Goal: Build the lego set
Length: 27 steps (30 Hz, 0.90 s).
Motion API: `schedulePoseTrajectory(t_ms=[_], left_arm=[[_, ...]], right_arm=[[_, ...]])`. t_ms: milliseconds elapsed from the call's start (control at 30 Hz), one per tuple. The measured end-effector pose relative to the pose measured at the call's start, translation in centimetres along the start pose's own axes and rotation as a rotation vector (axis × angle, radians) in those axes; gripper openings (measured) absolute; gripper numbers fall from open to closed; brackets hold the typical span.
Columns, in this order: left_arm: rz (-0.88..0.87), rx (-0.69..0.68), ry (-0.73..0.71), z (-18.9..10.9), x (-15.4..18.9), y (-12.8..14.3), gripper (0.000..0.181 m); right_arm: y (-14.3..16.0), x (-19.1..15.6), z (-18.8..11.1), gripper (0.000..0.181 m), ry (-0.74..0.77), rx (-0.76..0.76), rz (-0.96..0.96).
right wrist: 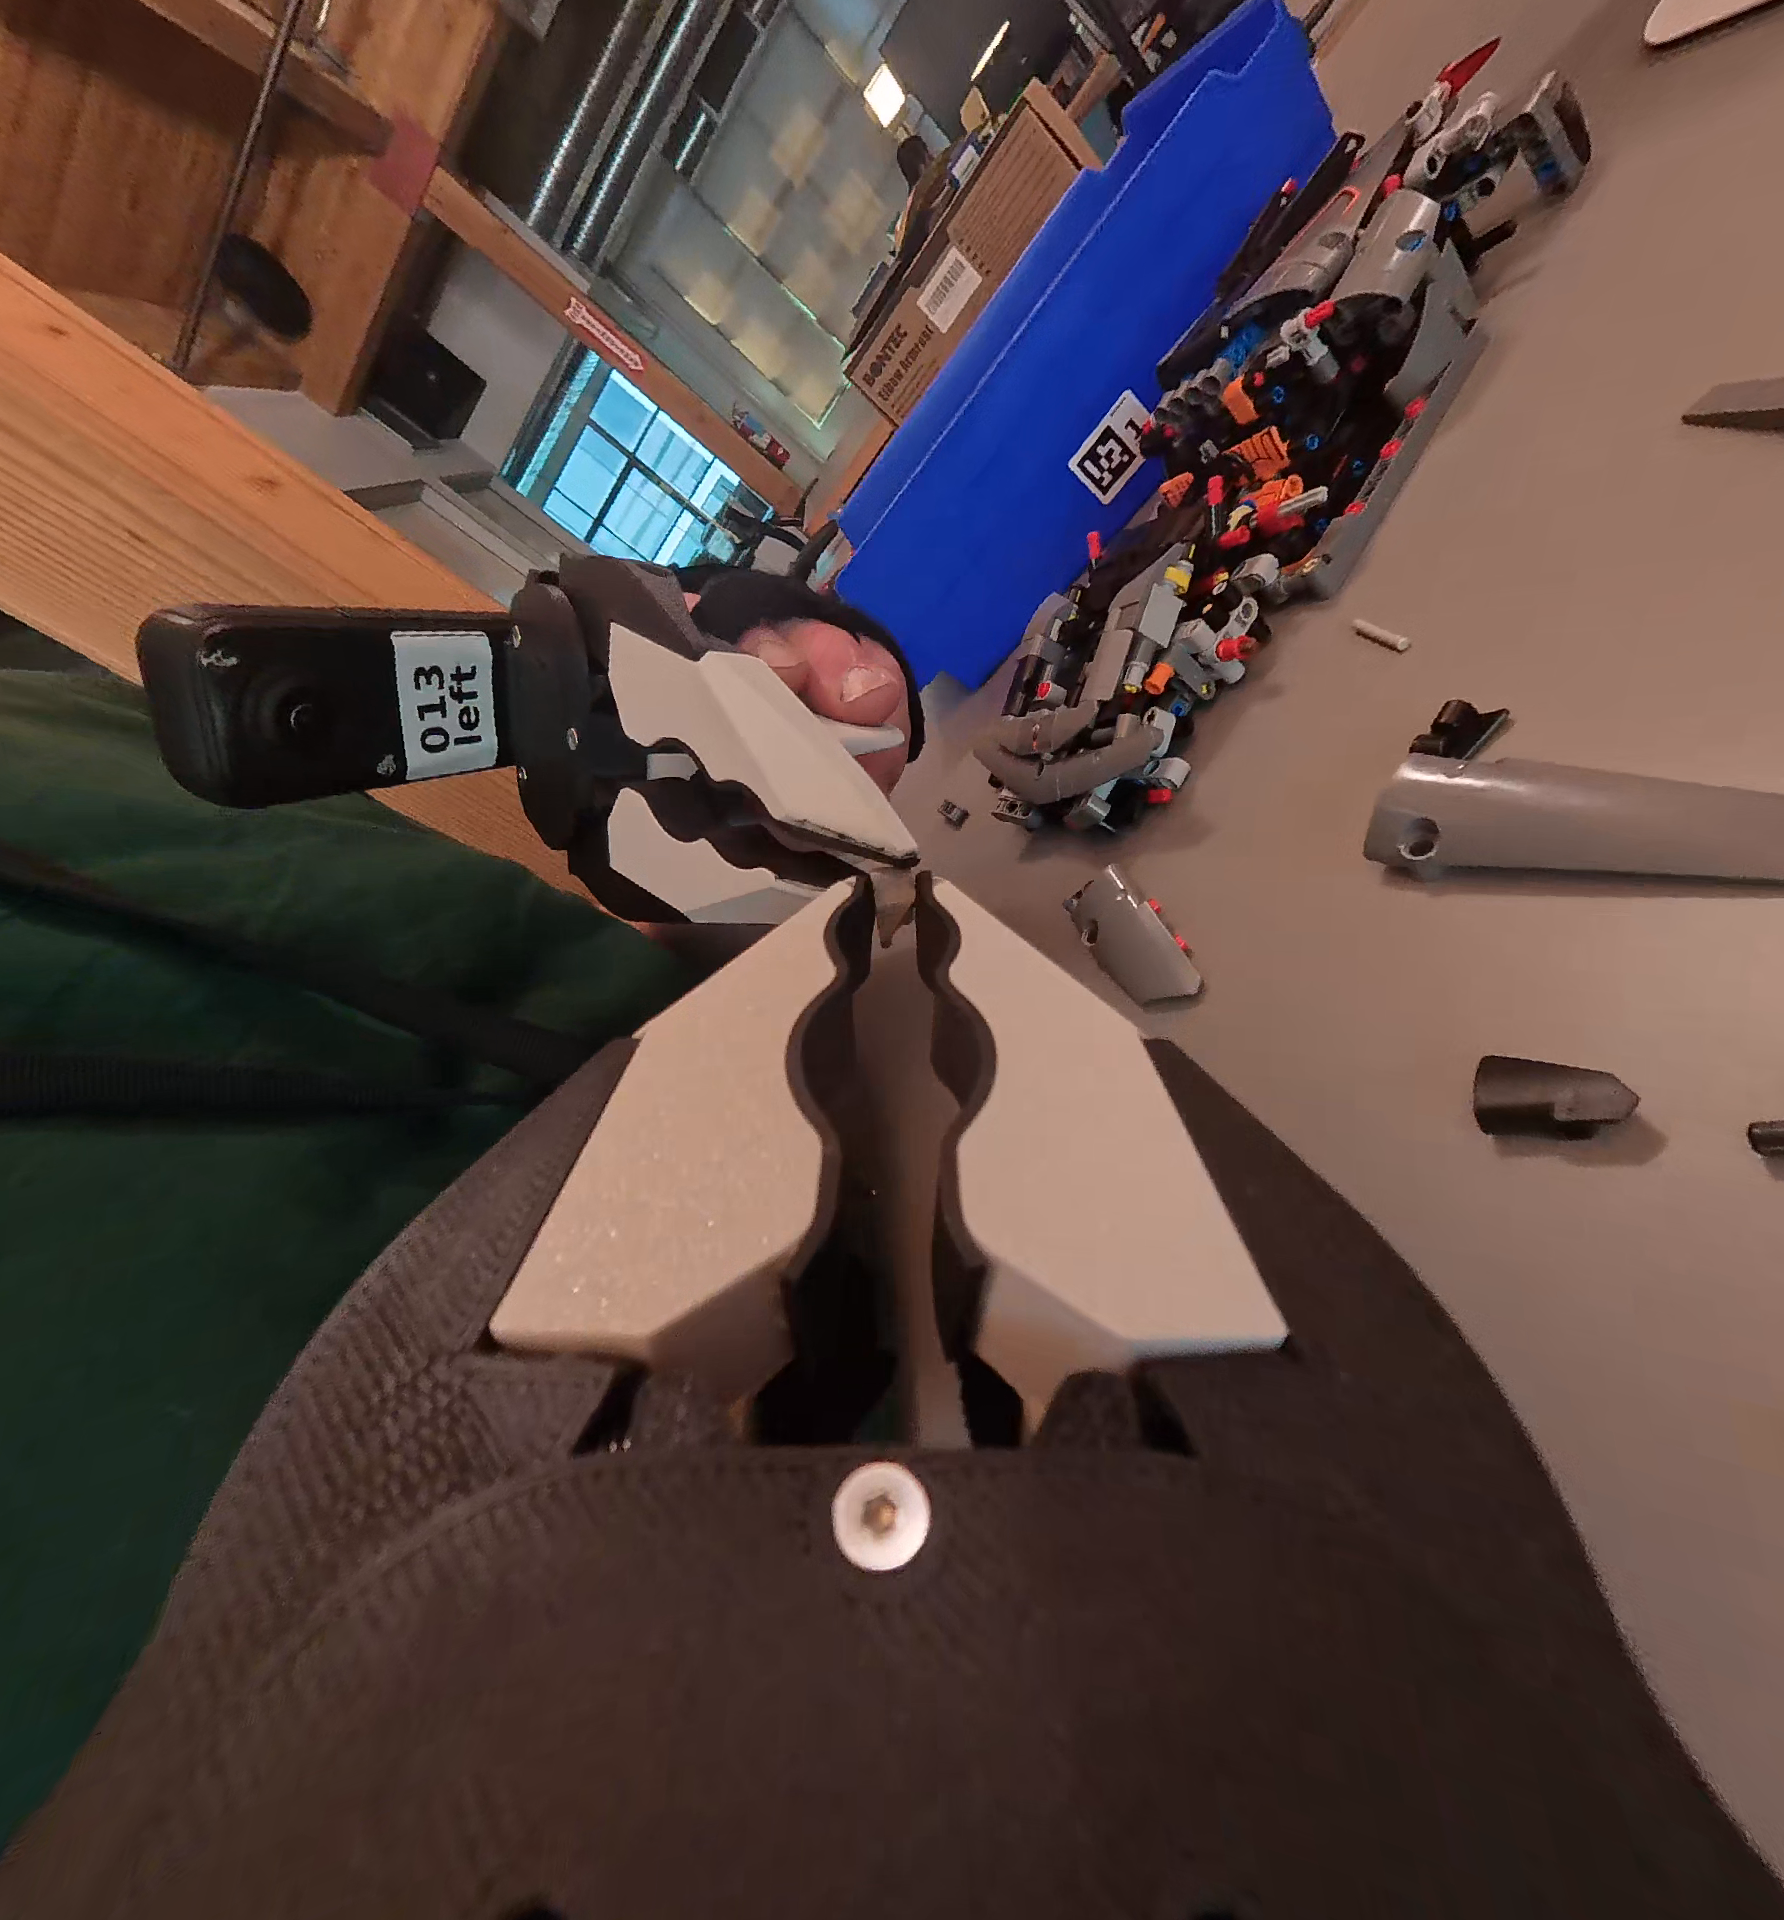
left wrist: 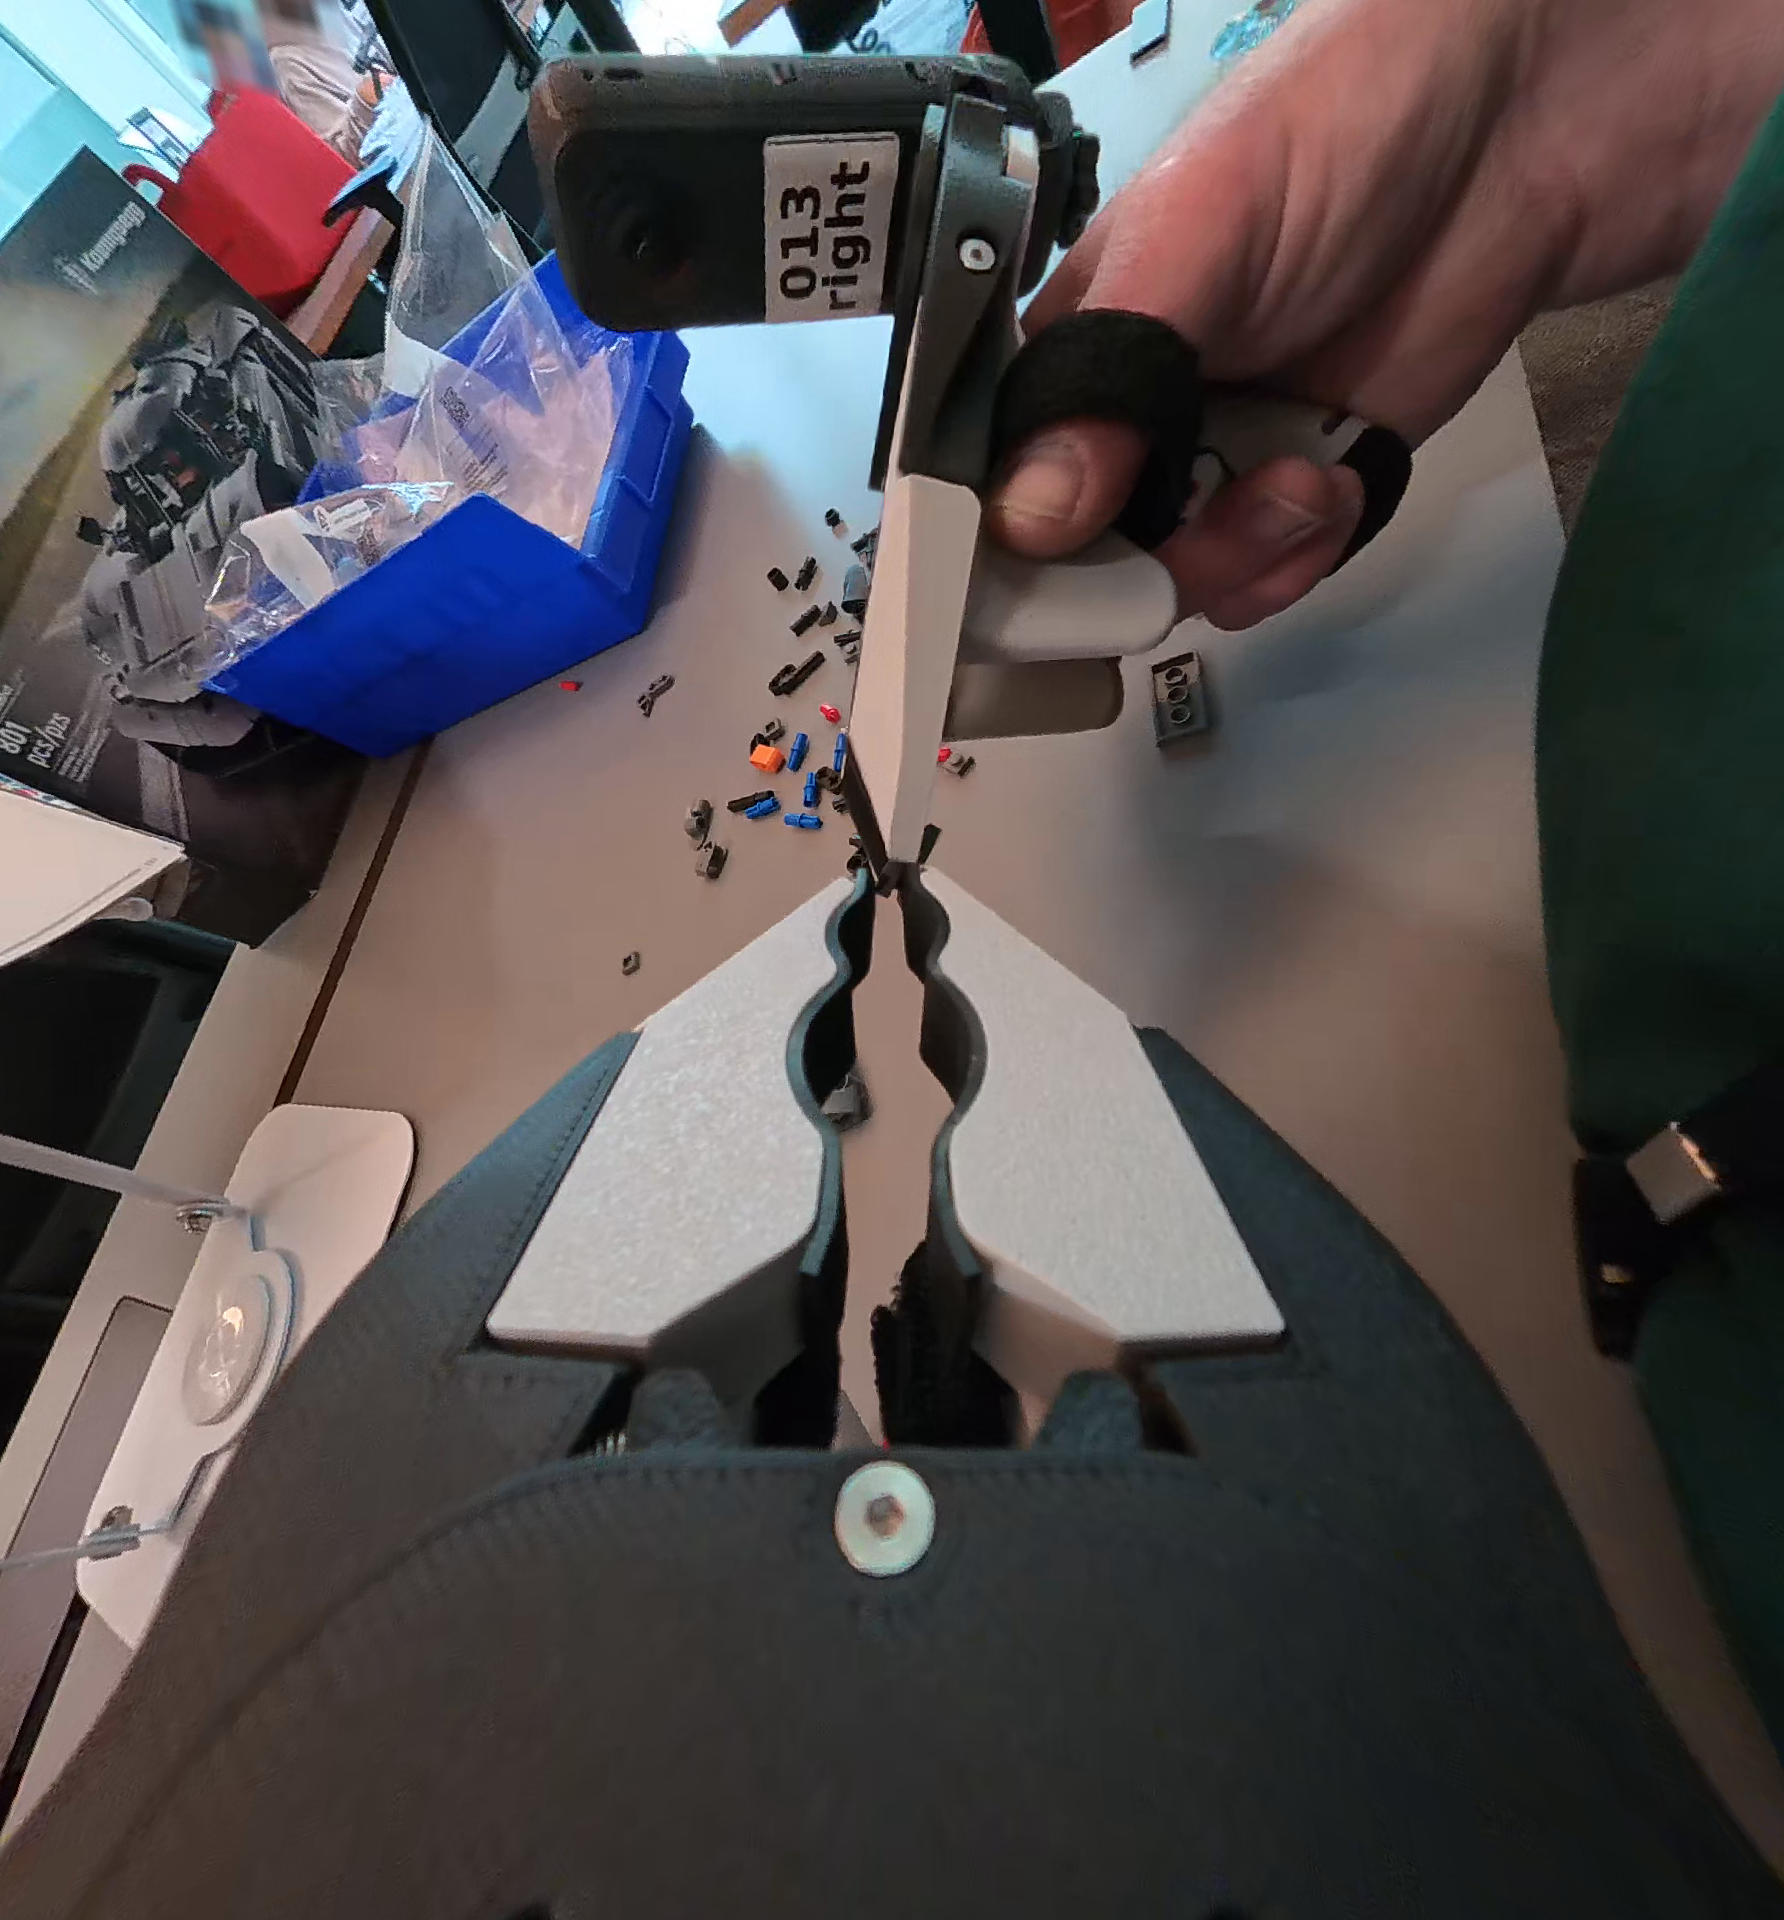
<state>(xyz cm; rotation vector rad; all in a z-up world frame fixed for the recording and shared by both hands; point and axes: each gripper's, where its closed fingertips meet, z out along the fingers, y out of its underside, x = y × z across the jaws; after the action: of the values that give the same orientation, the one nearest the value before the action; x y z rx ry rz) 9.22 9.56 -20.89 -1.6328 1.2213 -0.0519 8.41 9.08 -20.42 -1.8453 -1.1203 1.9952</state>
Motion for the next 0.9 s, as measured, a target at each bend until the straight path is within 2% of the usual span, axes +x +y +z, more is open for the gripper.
schedulePoseTrajectory(t_ms=[167,267,333,400,500,567,767,900], left_arm=[[-0.07,0.013,-0.016,0.2,-0.5,-0.1,0.0],[-0.153,0.039,-0.035,0.1,-1.4,-0.2,0.0],[-0.308,0.097,-0.047,-0.1,-2.5,-0.6,0.0],[-0.546,0.21,-0.013,-0.5,-3.7,-1.2,0.0],[-0.908,0.436,0.109,-1.6,-5.4,-2.1,0.0],[-1.066,0.525,0.169,-2.0,-6.2,-2.0,0.0],[-1.229,0.602,0.22,-2.2,-6.7,-1.9,0.0],[-1.265,0.647,0.233,-2.6,-6.9,-2.3,0.0]], right_arm=[[-0.6,0.1,0.0,0.008,-0.017,0.027,0.02],[-1.4,0.5,-0.2,0.017,-0.005,0.065,0.034],[-2.7,0.7,-0.6,0.021,0.004,0.142,0.026],[-3.8,0.4,-1.3,0.022,0.002,0.208,0.004],[-4.7,0.2,-1.9,0.021,0.022,0.259,-0.043],[-5.1,0.0,-2.2,0.02,0.038,0.281,-0.071],[-5.8,-0.9,-1.4,0.017,0.094,0.284,-0.197],[-6.2,-1.4,-0.1,0.016,0.13,0.26,-0.286]])
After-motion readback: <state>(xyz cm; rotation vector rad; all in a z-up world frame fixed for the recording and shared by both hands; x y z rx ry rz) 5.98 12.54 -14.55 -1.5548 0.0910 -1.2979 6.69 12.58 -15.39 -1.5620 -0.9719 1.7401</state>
